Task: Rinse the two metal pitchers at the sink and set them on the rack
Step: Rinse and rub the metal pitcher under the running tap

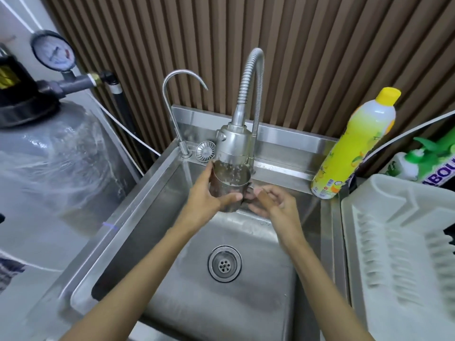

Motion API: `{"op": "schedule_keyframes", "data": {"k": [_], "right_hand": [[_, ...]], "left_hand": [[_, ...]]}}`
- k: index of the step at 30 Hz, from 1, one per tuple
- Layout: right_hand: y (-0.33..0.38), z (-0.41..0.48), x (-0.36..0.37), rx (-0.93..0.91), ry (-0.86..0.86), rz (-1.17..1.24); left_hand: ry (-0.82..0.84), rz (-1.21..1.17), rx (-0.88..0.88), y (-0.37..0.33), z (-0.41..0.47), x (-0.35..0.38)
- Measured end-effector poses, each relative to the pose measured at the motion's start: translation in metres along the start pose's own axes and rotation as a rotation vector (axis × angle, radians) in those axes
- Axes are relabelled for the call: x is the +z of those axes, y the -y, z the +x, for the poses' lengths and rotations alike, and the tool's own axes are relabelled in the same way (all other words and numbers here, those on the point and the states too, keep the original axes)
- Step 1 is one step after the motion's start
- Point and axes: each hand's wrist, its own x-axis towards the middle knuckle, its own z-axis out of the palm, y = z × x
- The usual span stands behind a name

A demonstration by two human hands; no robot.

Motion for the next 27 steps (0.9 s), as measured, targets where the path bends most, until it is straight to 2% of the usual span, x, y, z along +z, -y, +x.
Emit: {"op": "schedule_keyframes", "data": {"k": [4,6,8,10,12,14,17,21,24,27], "right_hand": [[0.012,-0.009,0.002,0.028,-0.008,-0.048],[0.019,-0.01,-0.001,0.038,-0.039,-0.145],[0.026,-0.011,-0.002,0.008,-0.076,-0.291],[0.031,-0.01,0.0,-0.101,-0.125,-0.488],[0.036,-0.012,0.005,-0.197,-0.151,-0.58],[0.035,-0.013,0.009,-0.217,-0.124,-0.421],[0.027,-0.009,0.013,-0.119,-0.001,-0.095],[0.013,-0.008,0.019,0.025,0.088,0.166],[0.01,-0.018,0.027,0.037,0.049,0.125],[0.02,-0.023,0.03,0.017,-0.081,-0.077]], "left_hand": [[-0.184,0.375,0.055,-0.005,-0.018,0.004],[-0.219,0.407,-0.005,-0.005,-0.022,0.008],[-0.197,0.298,-0.097,-0.006,-0.023,0.013],[-0.123,0.089,-0.172,-0.003,-0.02,0.016],[-0.081,-0.06,-0.177,0.002,-0.015,0.02],[-0.098,-0.113,-0.108,0.004,-0.007,0.022],[-0.166,-0.132,0.02,-0.005,-0.003,0.019],[-0.238,0.111,0.204,-0.013,-0.009,0.0],[-0.229,0.291,0.213,-0.017,-0.016,-0.009],[-0.25,0.375,0.135,-0.012,-0.02,-0.011]]}}
